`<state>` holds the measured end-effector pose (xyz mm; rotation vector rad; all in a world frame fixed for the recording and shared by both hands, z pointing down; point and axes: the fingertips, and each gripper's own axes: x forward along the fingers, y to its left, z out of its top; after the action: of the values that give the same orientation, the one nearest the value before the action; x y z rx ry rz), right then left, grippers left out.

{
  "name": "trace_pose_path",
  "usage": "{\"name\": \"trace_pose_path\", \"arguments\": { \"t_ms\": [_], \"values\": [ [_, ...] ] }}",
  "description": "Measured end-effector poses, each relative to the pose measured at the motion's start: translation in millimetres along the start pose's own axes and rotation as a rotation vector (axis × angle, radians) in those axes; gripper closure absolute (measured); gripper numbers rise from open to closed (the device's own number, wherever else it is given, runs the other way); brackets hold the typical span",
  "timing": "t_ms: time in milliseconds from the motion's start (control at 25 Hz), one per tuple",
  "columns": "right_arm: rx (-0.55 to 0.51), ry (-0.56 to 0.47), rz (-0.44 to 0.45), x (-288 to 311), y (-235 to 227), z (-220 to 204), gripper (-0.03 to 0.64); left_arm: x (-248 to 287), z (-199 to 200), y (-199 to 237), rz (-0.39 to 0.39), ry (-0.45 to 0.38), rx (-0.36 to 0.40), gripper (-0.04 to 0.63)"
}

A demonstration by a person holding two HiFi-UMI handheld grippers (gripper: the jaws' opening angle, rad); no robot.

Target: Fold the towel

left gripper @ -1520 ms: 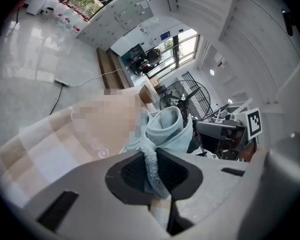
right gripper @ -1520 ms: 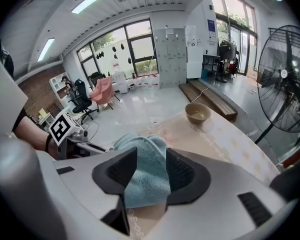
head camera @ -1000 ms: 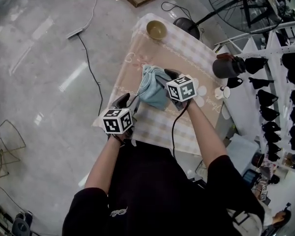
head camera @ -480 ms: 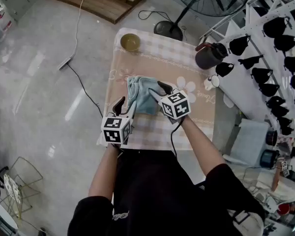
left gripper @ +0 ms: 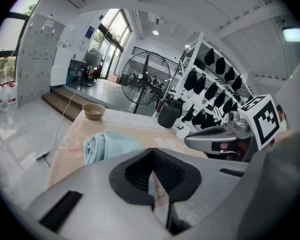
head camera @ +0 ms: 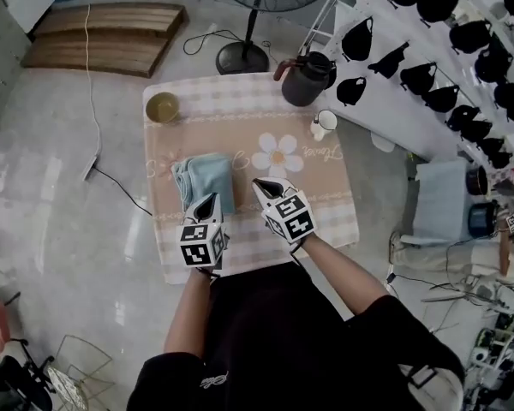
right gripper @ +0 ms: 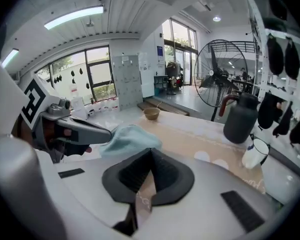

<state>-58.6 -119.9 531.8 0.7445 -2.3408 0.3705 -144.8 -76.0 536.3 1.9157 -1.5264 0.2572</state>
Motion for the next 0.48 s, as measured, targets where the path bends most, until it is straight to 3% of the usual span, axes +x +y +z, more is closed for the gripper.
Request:
{"name": "trace_pose_path", "arguments": {
  "t_ms": [240, 480],
  "values": [
    [0.01, -0.076, -0.04, -38.7, -21.9, 6.3, 0.615, 12.9, 17.0, -34.5, -0.012, -0.031, 0.023, 0.591],
    [-0.031, -0.274, -0.078, -86.2, -41.2, 85.0, 0.615, -11.6, 101.3, -68.1, 0.038, -0.21, 0.149, 0.591]
  ]
}}
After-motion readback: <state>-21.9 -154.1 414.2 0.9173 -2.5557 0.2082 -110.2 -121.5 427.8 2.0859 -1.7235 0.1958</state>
